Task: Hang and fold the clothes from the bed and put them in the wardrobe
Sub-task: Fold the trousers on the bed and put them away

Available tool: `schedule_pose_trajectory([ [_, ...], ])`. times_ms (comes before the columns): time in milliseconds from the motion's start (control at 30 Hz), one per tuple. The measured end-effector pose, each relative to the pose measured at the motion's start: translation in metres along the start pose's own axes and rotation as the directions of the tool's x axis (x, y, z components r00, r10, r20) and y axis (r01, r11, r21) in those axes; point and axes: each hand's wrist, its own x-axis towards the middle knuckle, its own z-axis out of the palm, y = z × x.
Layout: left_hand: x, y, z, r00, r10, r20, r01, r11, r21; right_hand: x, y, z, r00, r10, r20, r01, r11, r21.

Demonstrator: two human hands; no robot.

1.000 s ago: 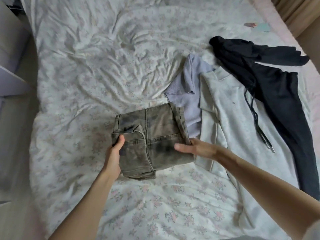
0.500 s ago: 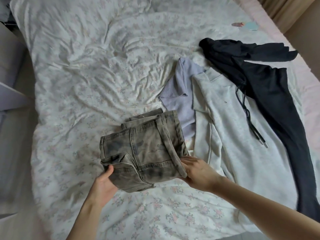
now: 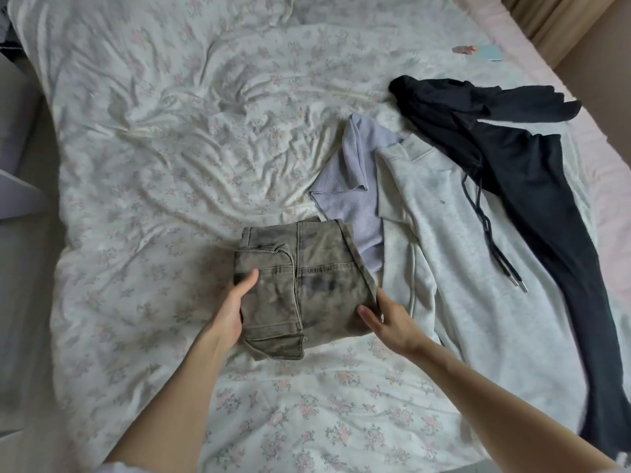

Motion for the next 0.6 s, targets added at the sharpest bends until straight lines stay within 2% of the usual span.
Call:
schedule_pose_trajectory([
  [67, -0.005, -0.02, -0.009, 0.993, -0.078, 0.086, 0.075, 0.996, 0.044, 0.002, 0.002, 0.009, 0.998, 0.055, -0.044, -0.053, 0.997, 0.05],
  [133, -0.015, -0.032, -0.009, 0.994, -0.088, 0.071, 0.078, 0.989, 0.128, 0.001, 0.003, 0.02, 0.987, 0.122, -0.102, -0.107, 0.984, 0.14],
  [233, -0.023, -0.036, -0.005, 0.996, 0.055, 0.071, -0.075, 0.944, 0.321, 0.001, 0.01, 0.029, 0.962, 0.228, -0.148, -0.185, 0.948, 0.259],
  [367, -0.032, -0.034, -0.009, 0.985, 0.099, 0.14, -0.159, 0.836, 0.525, -0.001, 0.016, 0.026, 0.948, 0.298, -0.107, -0.232, 0.884, 0.407],
  [433, -0.033, -0.036, -0.007, 0.981, 0.146, 0.128, -0.194, 0.79, 0.581, -0.001, 0.013, 0.028, 0.94, 0.299, -0.167, -0.229, 0.911, 0.343],
  [500, -0.032, -0.036, 0.002, 0.96, 0.256, 0.113, -0.271, 0.748, 0.605, 0.001, 0.01, 0.033, 0.916, 0.279, -0.289, -0.218, 0.949, 0.226],
  [567, -0.025, -0.04, 0.013, 0.933, 0.36, 0.004, -0.281, 0.722, 0.633, 0.008, 0.006, 0.037, 0.893, 0.238, -0.382, -0.221, 0.971, 0.088],
  [600, -0.02, -0.043, 0.019, 0.918, 0.384, -0.095, -0.229, 0.713, 0.662, 0.012, 0.004, 0.039, 0.892, 0.22, -0.394, -0.23, 0.973, 0.022],
])
